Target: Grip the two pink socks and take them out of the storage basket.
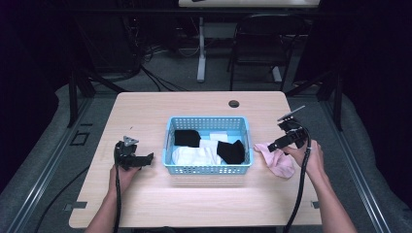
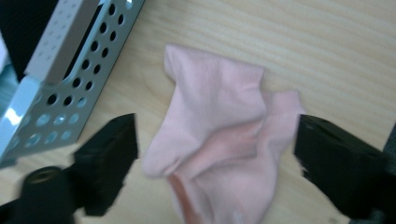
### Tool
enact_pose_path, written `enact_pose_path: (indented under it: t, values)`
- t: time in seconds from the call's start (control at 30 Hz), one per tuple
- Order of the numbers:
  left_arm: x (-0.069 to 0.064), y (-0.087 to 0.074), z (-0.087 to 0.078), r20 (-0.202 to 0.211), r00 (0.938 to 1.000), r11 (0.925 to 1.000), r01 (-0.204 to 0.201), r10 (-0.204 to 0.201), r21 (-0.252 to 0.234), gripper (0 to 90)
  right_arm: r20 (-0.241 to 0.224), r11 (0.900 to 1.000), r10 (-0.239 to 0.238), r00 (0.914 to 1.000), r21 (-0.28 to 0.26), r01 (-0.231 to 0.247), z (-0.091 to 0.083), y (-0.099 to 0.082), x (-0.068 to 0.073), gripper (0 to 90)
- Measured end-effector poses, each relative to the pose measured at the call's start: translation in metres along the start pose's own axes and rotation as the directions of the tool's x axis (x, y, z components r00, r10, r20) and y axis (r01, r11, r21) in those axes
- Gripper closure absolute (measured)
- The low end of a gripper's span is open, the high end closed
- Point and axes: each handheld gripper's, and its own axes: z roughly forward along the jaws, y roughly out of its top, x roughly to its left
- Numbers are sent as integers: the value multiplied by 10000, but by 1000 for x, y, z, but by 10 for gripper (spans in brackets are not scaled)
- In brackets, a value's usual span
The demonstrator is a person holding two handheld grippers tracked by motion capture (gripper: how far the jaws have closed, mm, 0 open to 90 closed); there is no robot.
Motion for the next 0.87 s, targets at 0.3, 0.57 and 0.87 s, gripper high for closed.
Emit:
enact_pose_path:
  t: [0.3,0.57,0.87]
  values:
    - [0,0,0,-5,10000,10000,5,-5,0,71,-10,9976,-318,9995,-610,317,-32,-45,6,0]
    - [0,0,0,-8,10000,10000,30,-30,-18,70,21,9981,-438,9990,-423,439,-26,-78,7,0]
    - [0,0,0,-10,10000,10000,1,-1,17,70,61,10000,-72,10000,-64,72,-18,-87,-10,45]
